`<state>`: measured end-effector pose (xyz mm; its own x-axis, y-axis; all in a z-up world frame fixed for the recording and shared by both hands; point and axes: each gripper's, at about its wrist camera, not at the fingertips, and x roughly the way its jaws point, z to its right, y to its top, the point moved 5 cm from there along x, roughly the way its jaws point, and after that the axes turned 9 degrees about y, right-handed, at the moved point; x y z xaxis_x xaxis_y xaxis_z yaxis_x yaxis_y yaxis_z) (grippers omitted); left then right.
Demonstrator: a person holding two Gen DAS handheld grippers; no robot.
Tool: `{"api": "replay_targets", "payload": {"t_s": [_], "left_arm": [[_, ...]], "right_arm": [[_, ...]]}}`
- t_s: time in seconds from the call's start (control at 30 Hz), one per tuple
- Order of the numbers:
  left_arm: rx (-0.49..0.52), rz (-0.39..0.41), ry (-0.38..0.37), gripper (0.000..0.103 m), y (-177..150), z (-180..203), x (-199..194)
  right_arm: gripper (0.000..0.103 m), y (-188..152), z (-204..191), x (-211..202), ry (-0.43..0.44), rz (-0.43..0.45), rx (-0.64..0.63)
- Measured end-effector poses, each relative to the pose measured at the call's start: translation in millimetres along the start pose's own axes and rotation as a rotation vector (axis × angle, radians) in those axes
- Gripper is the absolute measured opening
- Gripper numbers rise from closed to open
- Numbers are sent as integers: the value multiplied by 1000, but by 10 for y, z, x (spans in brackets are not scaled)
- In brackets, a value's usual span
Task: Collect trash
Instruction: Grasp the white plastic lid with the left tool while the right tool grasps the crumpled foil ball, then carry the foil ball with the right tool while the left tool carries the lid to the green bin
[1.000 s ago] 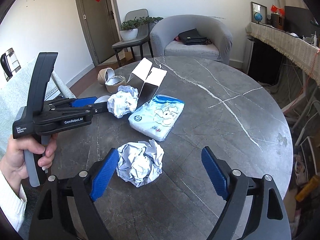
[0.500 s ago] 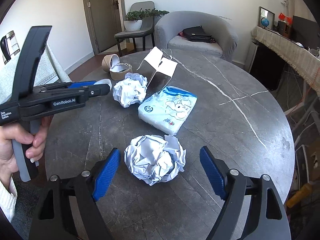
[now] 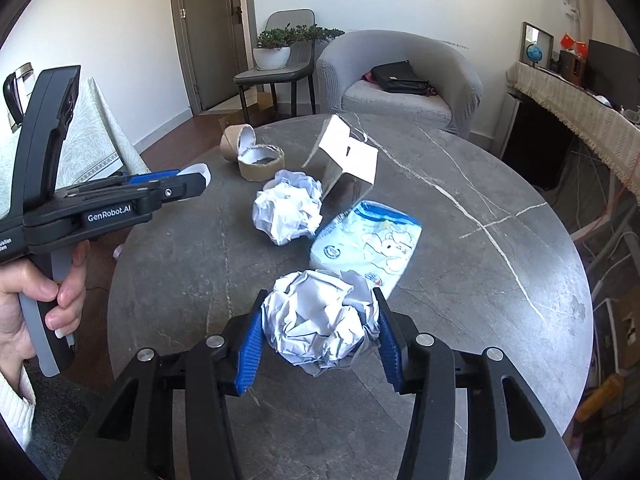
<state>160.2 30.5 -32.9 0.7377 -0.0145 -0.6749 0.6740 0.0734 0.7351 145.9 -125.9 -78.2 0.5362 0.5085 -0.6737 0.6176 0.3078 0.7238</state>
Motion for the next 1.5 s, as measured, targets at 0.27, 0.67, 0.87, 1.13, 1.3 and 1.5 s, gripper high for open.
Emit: {"api": "replay_targets", "payload": {"t_s": [0.27, 0.67, 0.87, 1.13, 1.3, 1.5], "left_arm": [[-31, 11, 30, 42, 18, -359, -104], [-78, -11, 103, 42, -88, -1090, -176], [-83, -39, 134, 42, -190, -1388, -187], [-87, -101, 170, 42, -421, -1749, -176], [-84, -150, 197, 42, -583, -1967, -159], [-85, -230, 216, 42, -804, -2187, -81]], "right_arm": [[50, 203, -293, 116, 49, 27, -28], [50, 563, -846, 388, 131, 57, -68], [50, 674, -1175, 591, 174, 44, -94], [50, 768, -1582, 828, 220, 25, -132], [50, 801, -1826, 1031, 250, -1, -149], [50, 819, -2089, 1227, 277, -25, -175]]}}
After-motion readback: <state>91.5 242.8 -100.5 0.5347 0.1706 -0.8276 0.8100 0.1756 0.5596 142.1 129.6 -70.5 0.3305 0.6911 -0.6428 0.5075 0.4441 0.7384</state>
